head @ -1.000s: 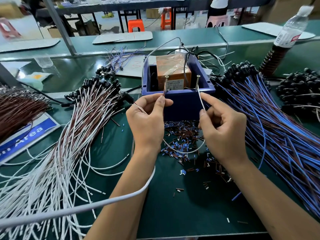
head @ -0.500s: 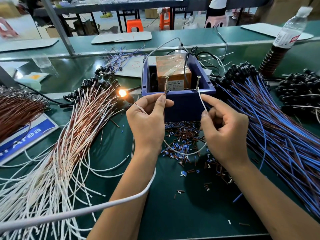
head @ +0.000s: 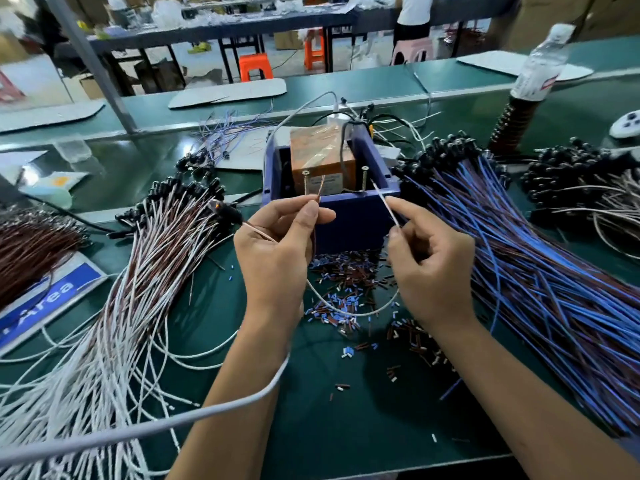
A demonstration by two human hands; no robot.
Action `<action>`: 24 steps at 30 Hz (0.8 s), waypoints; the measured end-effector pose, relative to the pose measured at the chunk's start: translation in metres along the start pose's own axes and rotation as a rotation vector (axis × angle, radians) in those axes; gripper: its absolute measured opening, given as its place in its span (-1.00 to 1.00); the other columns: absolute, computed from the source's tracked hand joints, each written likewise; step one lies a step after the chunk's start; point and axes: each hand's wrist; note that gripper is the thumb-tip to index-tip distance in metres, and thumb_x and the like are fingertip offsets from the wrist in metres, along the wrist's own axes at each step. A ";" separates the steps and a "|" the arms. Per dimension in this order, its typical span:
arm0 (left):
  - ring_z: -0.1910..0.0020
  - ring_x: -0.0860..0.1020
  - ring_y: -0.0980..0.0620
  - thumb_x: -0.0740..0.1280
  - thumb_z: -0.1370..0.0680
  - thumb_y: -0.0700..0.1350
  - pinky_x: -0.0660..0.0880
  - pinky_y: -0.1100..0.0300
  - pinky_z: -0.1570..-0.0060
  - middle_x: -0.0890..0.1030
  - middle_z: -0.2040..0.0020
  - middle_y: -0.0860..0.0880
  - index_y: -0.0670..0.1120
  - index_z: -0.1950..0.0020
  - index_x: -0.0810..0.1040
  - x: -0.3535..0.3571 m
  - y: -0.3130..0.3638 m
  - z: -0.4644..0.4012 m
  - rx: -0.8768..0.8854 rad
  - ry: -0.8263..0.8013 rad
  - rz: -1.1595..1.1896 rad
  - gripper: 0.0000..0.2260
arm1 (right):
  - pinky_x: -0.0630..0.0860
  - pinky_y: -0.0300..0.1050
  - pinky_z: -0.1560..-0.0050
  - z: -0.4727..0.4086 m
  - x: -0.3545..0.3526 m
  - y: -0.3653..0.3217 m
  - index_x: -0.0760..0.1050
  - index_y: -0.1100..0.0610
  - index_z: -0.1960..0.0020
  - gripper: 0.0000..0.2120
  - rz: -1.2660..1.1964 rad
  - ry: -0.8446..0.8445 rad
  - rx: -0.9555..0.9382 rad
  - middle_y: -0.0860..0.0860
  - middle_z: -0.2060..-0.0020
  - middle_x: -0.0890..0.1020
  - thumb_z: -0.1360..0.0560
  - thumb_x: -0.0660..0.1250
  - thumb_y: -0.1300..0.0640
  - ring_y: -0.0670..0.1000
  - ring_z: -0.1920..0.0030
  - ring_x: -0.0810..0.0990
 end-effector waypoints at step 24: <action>0.35 0.19 0.12 0.17 -0.74 0.02 0.14 0.25 0.32 0.29 0.24 -0.03 -0.02 0.06 0.62 0.383 0.017 0.045 -0.622 -0.854 -0.141 -0.69 | 0.34 0.12 -0.39 -0.034 -0.323 0.004 0.39 0.09 -0.53 -0.47 0.883 0.179 0.116 0.10 -0.27 0.63 -0.67 0.13 -0.16 0.12 -0.31 0.51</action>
Point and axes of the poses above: each hand's wrist, its own z-axis away from the middle knuckle, its own x-axis out of the palm, y = z × x
